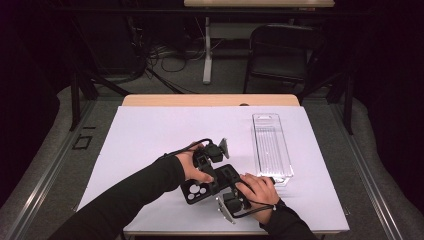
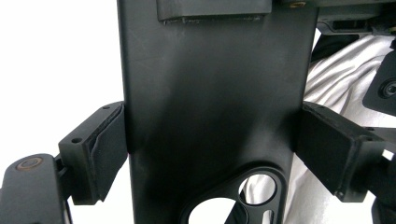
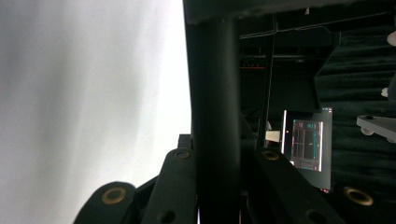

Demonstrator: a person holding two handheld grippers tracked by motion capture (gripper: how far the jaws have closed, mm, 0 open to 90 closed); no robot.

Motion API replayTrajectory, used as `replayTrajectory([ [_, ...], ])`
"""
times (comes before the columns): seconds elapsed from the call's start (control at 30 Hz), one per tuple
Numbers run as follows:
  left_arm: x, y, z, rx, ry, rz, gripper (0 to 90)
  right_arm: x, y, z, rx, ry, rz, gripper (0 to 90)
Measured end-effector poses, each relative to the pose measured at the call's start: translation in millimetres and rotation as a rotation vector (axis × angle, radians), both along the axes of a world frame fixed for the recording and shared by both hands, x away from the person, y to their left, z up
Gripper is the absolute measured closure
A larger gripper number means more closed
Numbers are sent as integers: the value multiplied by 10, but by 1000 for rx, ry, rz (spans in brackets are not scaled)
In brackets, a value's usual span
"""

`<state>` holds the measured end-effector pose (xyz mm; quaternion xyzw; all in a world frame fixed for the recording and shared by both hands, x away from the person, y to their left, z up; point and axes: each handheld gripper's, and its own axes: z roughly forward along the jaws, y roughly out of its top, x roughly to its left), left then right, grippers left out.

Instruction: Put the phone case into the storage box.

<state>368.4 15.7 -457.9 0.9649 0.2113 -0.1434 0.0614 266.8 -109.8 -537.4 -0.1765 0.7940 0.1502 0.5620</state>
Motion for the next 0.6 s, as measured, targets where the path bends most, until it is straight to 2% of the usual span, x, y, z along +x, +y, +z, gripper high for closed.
replayTrajectory([
  [0.5,13,15,-9,-18,20,3,131,-19,-8,3,-2,-12,-3,872],
  [0.6,15,20,-13,-24,23,-1,130,-17,-7,-5,13,-21,5,873],
])
